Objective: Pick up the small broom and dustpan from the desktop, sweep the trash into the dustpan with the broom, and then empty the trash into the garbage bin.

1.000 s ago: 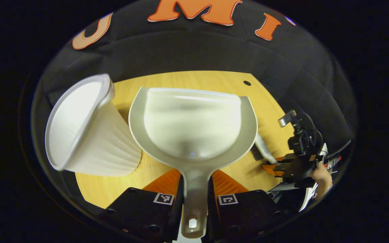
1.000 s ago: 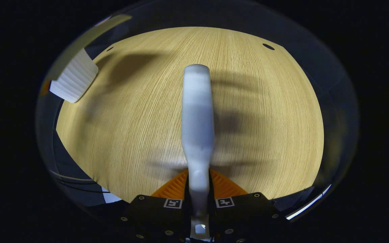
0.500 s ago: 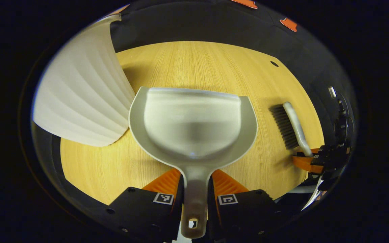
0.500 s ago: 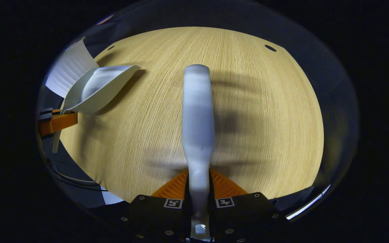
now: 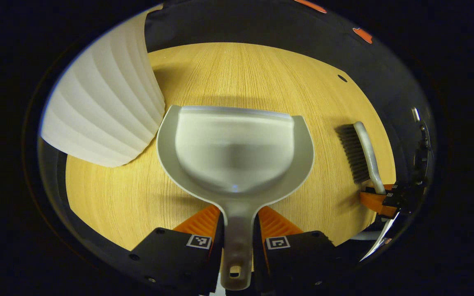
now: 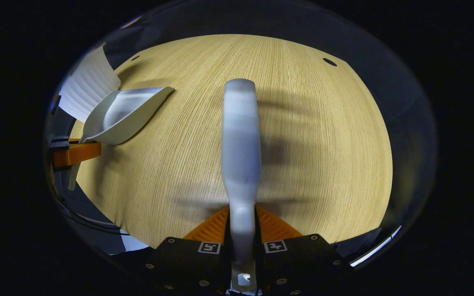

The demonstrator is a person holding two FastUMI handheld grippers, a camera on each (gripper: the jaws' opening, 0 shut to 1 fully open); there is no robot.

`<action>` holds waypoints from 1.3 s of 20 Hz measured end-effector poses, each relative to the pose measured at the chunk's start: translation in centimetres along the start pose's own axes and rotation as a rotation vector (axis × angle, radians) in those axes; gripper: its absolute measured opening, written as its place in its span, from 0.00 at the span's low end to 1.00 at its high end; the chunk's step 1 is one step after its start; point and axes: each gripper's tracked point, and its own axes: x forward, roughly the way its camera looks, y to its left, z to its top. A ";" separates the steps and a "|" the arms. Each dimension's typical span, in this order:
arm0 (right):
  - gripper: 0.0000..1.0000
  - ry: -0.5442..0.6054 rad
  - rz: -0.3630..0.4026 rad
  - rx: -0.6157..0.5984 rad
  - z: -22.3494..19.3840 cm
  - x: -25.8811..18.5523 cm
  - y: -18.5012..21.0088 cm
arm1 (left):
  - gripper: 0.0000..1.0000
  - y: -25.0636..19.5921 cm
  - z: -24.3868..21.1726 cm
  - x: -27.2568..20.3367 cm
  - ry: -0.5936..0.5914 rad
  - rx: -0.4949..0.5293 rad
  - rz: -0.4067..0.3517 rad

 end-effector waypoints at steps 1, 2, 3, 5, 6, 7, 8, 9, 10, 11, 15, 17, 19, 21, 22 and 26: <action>0.24 -0.005 0.004 0.006 0.1 -0.1 0.0 | 0.34 0.2 -0.3 -0.2 0.006 0.003 0.004; 0.25 -0.011 0.011 0.013 0.2 -0.2 0.2 | 0.35 0.5 -0.5 -0.3 0.014 0.010 0.012; 0.25 -0.018 0.017 0.019 0.5 -0.3 0.2 | 0.36 0.7 -0.7 -0.5 0.022 0.021 0.021; 0.30 -0.028 0.026 0.028 0.5 -0.4 0.2 | 0.39 0.9 -0.7 -1.1 0.018 0.034 0.019; 0.32 -0.032 0.033 0.033 0.5 -0.5 0.3 | 0.40 1.1 -0.6 -1.3 0.014 0.042 0.021; 0.40 -0.031 0.041 0.039 0.5 -0.4 0.4 | 0.40 1.2 -0.4 -1.6 0.010 0.048 0.021; 0.48 -0.033 0.045 0.046 0.4 -0.5 0.4 | 0.42 1.2 -0.3 -1.9 0.008 0.048 0.016; 0.38 -0.040 0.043 0.049 0.5 -0.5 0.4 | 0.60 1.2 -0.3 -2.1 0.012 0.050 0.008; 0.58 -0.048 0.030 0.048 0.4 -0.5 0.2 | 0.79 1.4 -0.4 -2.4 0.019 0.053 0.007; 0.70 -0.062 0.028 0.045 0.6 -0.7 0.1 | 0.97 1.3 -0.3 -2.7 0.013 0.062 0.002; 0.97 -0.110 0.032 0.059 1.1 -1.7 -0.2 | 1.00 2.3 0.2 -5.3 -0.018 0.045 -0.002; 0.97 -0.152 0.033 0.071 1.7 -2.7 -0.3 | 1.00 2.7 0.9 -7.0 -0.063 0.030 -0.013; 0.97 -0.205 0.041 0.084 2.5 -4.2 -0.3 | 1.00 2.0 1.3 -7.1 -0.120 0.023 -0.015; 0.97 -0.265 0.051 0.098 3.7 -6.6 -0.3 | 1.00 2.8 1.1 -6.9 -0.186 0.024 -0.017; 0.97 -0.302 0.058 0.108 4.3 -8.0 -0.2 | 1.00 2.6 2.0 -8.8 -0.218 0.026 -0.015; 0.97 -0.533 0.051 0.160 8.6 -15.5 -0.3 | 1.00 2.6 3.0 -9.1 -0.384 -0.006 -0.055</action>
